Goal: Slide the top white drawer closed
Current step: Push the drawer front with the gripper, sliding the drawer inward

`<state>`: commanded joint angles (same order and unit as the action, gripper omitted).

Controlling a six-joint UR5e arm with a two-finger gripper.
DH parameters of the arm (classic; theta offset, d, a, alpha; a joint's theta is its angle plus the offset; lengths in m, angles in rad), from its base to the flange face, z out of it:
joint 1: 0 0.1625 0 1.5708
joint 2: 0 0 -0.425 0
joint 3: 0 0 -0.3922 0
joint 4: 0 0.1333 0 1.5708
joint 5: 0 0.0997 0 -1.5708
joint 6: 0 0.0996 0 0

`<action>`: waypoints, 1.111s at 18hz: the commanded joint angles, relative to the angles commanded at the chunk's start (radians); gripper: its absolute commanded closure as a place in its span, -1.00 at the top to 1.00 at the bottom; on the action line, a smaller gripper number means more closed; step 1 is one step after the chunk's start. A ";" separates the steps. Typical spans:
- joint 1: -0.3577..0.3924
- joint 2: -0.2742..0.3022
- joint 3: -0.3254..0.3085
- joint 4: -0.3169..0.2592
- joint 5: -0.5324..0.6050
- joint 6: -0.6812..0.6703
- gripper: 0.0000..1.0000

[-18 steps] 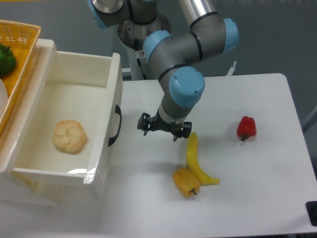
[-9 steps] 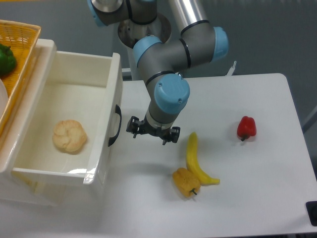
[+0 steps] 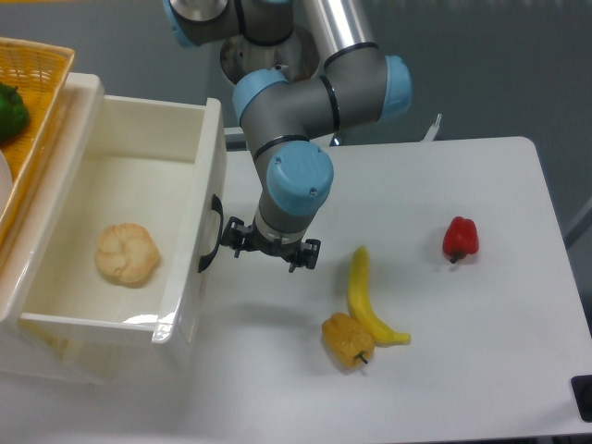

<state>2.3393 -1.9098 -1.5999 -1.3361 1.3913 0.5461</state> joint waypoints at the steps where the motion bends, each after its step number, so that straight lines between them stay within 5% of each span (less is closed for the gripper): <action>1: 0.000 0.002 0.000 0.000 -0.006 0.000 1.00; 20: -0.058 0.040 -0.006 -0.011 -0.069 0.003 1.00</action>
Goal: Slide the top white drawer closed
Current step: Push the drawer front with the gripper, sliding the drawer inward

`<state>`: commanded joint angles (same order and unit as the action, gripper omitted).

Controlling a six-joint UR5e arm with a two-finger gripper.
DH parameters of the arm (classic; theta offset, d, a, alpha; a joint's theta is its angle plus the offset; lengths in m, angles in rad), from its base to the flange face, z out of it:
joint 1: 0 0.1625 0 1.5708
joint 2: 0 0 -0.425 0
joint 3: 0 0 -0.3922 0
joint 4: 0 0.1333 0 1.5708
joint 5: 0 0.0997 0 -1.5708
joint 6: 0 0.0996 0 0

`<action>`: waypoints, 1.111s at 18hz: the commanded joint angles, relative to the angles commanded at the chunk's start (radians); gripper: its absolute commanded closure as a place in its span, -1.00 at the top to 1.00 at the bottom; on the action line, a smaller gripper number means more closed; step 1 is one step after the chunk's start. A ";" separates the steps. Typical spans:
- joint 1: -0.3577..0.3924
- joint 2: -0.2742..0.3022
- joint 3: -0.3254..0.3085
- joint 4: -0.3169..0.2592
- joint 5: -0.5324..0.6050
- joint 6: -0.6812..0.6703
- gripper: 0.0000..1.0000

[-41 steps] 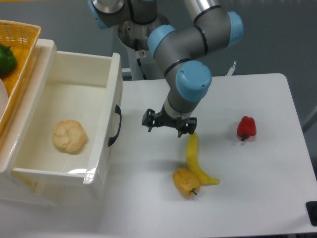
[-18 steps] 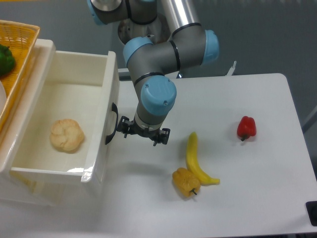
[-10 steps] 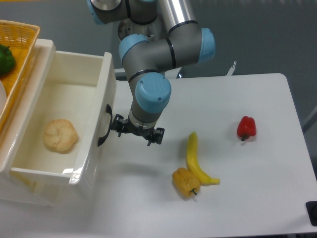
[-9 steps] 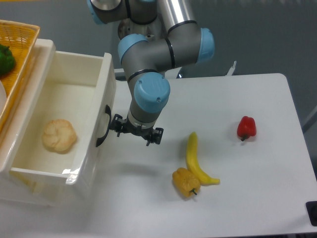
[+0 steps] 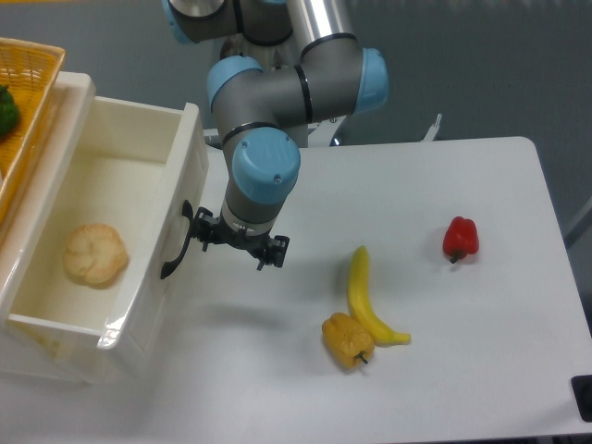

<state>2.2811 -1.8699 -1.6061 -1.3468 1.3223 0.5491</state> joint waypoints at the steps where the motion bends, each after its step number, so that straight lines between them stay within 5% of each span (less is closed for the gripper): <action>1: 0.000 0.002 0.000 -0.002 -0.002 0.000 1.00; 20: -0.003 0.015 -0.006 -0.055 -0.075 0.008 1.00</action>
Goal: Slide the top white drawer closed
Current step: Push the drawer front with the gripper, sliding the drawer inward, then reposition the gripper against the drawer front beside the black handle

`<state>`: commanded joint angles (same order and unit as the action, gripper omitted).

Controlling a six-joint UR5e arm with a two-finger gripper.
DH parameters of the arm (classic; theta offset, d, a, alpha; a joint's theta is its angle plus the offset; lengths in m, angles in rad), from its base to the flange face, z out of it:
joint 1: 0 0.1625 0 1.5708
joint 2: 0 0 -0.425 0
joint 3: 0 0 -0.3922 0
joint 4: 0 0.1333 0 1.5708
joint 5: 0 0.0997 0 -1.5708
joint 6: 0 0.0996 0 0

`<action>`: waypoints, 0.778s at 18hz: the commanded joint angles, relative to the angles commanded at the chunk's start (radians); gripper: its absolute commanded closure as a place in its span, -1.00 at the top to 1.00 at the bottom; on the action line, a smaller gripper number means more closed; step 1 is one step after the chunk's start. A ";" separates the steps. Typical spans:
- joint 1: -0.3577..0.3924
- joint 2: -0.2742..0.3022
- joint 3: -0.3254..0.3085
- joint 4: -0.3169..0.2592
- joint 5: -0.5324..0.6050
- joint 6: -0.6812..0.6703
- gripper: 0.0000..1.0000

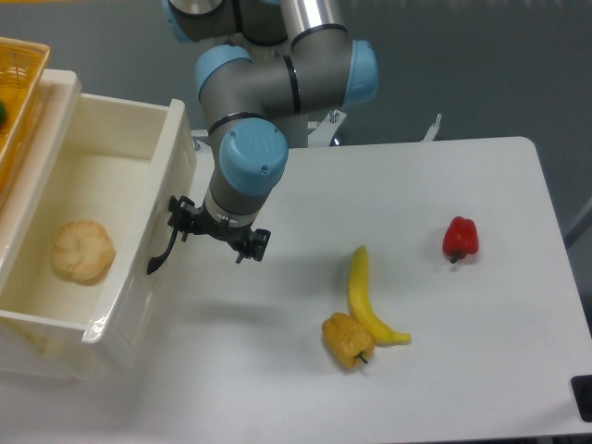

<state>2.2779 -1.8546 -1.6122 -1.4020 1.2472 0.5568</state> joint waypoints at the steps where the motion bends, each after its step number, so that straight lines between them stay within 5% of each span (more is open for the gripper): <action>1: 0.002 0.002 0.005 0.000 0.000 -0.002 1.00; 8: 0.132 -0.003 0.052 0.002 0.008 -0.002 1.00; 14: 0.114 -0.063 0.048 0.015 0.008 -0.002 1.00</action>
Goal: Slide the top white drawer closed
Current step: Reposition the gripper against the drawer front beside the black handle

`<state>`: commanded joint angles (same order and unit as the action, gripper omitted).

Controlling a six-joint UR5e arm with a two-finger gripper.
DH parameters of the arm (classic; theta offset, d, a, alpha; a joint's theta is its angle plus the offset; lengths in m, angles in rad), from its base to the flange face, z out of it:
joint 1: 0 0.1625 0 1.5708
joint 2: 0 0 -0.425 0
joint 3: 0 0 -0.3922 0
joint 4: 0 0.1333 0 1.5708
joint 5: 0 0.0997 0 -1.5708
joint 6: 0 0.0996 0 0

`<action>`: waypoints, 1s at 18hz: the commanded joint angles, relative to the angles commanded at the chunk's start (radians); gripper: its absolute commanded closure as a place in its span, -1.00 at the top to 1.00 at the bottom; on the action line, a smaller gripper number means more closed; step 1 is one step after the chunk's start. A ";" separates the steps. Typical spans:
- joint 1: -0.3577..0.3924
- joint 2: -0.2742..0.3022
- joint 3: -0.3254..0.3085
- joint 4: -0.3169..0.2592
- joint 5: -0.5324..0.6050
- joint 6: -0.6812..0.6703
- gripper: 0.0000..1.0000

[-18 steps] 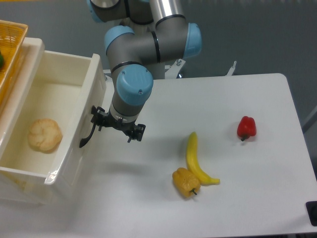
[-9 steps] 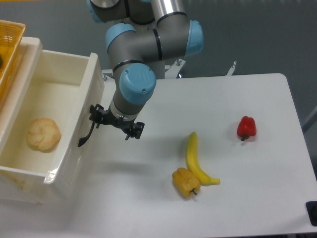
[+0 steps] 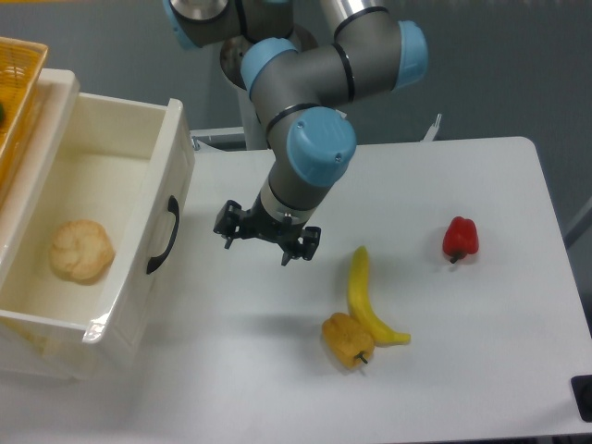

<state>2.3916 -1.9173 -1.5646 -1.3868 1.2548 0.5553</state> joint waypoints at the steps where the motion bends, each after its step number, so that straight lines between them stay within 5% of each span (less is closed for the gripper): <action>1: -0.012 -0.015 -0.002 0.003 0.002 0.000 1.00; 18: -0.084 -0.075 -0.015 0.002 -0.020 0.000 1.00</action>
<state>2.3072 -1.9926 -1.5800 -1.3852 1.2349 0.5553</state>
